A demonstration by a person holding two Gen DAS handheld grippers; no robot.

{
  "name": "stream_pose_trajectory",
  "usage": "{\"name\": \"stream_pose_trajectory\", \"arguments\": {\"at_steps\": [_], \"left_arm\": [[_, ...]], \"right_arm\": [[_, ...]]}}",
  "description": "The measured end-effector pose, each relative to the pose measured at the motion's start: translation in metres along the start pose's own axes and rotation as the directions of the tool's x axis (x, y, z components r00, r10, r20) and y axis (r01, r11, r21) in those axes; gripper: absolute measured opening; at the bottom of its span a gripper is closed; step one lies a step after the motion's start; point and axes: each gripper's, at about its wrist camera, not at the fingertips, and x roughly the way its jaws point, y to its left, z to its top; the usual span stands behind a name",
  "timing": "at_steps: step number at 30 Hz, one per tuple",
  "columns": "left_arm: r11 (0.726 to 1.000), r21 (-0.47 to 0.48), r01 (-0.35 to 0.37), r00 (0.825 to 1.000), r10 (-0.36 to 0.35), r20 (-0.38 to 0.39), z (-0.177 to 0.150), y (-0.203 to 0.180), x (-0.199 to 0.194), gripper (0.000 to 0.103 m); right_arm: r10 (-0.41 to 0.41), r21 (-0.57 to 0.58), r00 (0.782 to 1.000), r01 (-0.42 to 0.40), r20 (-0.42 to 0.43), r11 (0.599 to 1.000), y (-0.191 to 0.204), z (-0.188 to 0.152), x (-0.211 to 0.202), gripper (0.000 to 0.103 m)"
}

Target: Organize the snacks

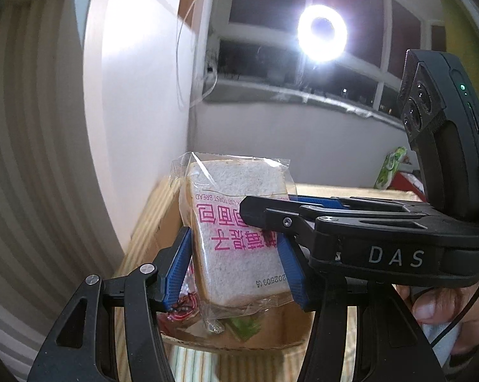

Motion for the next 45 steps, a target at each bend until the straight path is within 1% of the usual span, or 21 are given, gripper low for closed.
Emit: {"name": "stream_pose_trajectory", "arguments": {"at_steps": [1,2,3,4,5,6,9,11,14,18,23,30,35,39,40,42,43,45], "left_arm": [[1.000,-0.004,-0.012,0.999,0.012,-0.034,-0.005,0.004,0.012,0.059],[0.999,-0.005,-0.049,0.997,0.049,-0.060,-0.009,0.006,0.020,0.067],[0.997,-0.007,-0.082,0.994,0.082,-0.068,-0.011,0.008,0.023,0.069],[0.993,-0.012,-0.120,0.990,0.119,-0.070,-0.014,0.010,0.025,0.072],[0.990,-0.019,-0.137,0.988,0.136,-0.070,-0.016,0.012,0.026,0.075],[0.990,-0.024,-0.140,0.988,0.138,-0.070,-0.016,0.013,0.026,0.077],[0.990,-0.034,-0.138,0.989,0.136,-0.056,-0.014,0.015,0.024,0.078],[0.989,-0.035,-0.141,0.989,0.139,-0.050,-0.012,0.015,0.021,0.078],[0.989,-0.038,-0.143,0.989,0.141,-0.038,-0.013,0.015,0.014,0.078],[0.989,-0.054,-0.139,0.990,0.138,-0.027,-0.010,0.017,0.014,0.078],[0.989,-0.043,-0.140,0.990,0.140,-0.008,-0.007,0.012,0.005,0.079],[0.991,-0.019,-0.132,0.991,0.132,0.009,-0.005,-0.006,-0.004,0.079],[0.995,0.025,-0.102,0.995,0.101,0.017,-0.003,-0.041,-0.004,0.079],[0.994,0.076,-0.073,0.997,0.071,0.027,-0.002,-0.078,-0.004,0.079],[0.994,0.086,-0.068,0.997,0.065,0.030,-0.001,-0.088,-0.004,0.079],[0.993,0.105,-0.050,0.998,0.047,0.031,0.001,-0.108,-0.003,0.079],[0.993,0.114,-0.042,0.999,0.039,0.032,0.002,-0.116,-0.004,0.079],[0.990,0.139,-0.029,0.999,0.023,0.047,0.005,-0.136,-0.006,0.079]], "right_arm": [[-0.049,-0.007,0.999,0.049,-0.003,0.999,-0.003,-0.003,0.006,0.058],[-0.122,-0.040,0.992,0.122,0.015,0.992,-0.002,-0.007,0.009,0.067],[-0.158,-0.073,0.987,0.160,0.034,0.984,0.001,-0.009,0.010,0.069],[-0.169,-0.098,0.984,0.174,0.059,0.980,0.004,-0.011,0.008,0.070],[-0.165,-0.106,0.983,0.173,0.078,0.979,0.006,-0.012,0.005,0.072],[-0.168,-0.113,0.981,0.178,0.092,0.978,0.008,-0.012,0.003,0.072],[-0.190,-0.144,0.975,0.206,0.117,0.968,0.015,-0.011,-0.004,0.073],[-0.193,-0.142,0.973,0.210,0.125,0.967,0.017,-0.011,-0.009,0.077],[-0.196,-0.134,0.970,0.215,0.143,0.967,0.019,-0.009,-0.016,0.079],[-0.186,-0.129,0.969,0.208,0.162,0.970,0.026,-0.009,-0.027,0.079],[-0.186,-0.136,0.964,0.213,0.190,0.968,0.033,-0.013,-0.044,0.079],[-0.201,-0.096,0.950,0.229,0.237,0.969,0.022,-0.023,-0.081,0.079],[-0.248,-0.034,0.926,0.269,0.284,0.963,-0.006,-0.039,-0.125,0.079],[-0.318,0.039,0.894,0.323,0.315,0.946,-0.038,-0.058,-0.172,0.079],[-0.339,0.061,0.884,0.338,0.322,0.939,-0.047,-0.065,-0.186,0.079],[-0.382,0.100,0.863,0.371,0.331,0.923,-0.063,-0.078,-0.210,0.083],[-0.413,0.122,0.845,0.396,0.340,0.910,-0.071,-0.086,-0.226,0.086],[-0.446,0.149,0.824,0.421,0.349,0.895,-0.081,-0.096,-0.246,0.086]]}}
